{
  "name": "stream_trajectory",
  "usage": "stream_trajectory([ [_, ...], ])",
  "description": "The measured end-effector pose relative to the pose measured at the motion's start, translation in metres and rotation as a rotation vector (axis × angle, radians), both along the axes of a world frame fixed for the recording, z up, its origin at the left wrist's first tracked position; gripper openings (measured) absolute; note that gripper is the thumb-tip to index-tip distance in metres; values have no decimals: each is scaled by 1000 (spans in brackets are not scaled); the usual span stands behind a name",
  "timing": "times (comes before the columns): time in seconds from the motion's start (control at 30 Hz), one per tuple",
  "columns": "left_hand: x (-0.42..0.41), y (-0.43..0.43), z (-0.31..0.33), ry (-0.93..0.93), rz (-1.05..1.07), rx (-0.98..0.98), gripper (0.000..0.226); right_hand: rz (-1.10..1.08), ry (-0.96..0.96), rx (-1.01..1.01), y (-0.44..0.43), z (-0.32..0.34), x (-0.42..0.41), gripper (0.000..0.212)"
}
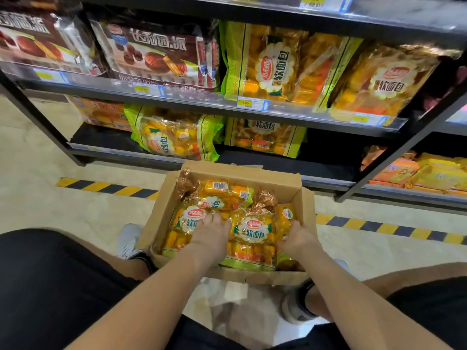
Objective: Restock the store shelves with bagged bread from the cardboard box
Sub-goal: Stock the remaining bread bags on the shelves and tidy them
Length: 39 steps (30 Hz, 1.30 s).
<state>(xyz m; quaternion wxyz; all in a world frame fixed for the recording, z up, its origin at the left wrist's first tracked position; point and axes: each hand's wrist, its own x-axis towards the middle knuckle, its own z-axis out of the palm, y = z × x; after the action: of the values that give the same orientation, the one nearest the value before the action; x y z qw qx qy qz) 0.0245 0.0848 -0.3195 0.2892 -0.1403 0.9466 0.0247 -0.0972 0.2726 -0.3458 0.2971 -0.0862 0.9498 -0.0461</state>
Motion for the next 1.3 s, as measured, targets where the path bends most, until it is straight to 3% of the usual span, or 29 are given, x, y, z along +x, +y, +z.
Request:
stream_trajectory([
  [0.17, -9, -4, -8, -17, 8, 33, 76, -107, -49, 42, -6, -26, -7, 62],
  [0.33, -16, -15, -15, -44, 36, 65, 77, -63, 10, 165, -18, -48, -14, 91],
  [0.5, -19, -31, -21, -79, 87, 84, 71, 70, 107, 318, -26, -60, -20, 106],
  [0.6, -21, -40, -24, -78, 115, 89, 69, 70, 74, 312, -32, -69, -18, 110],
  [0.97, -24, -50, -27, -87, 150, 128, 71, -19, 75, 188, -25, -63, -25, 90],
  [1.1, -18, -56, -33, -94, 219, 155, 76, -66, 74, 107, -19, -49, -18, 87],
  [1.3, -6, -72, -46, -118, 372, 208, 80, -79, 116, 60, -8, -14, -9, 64],
])
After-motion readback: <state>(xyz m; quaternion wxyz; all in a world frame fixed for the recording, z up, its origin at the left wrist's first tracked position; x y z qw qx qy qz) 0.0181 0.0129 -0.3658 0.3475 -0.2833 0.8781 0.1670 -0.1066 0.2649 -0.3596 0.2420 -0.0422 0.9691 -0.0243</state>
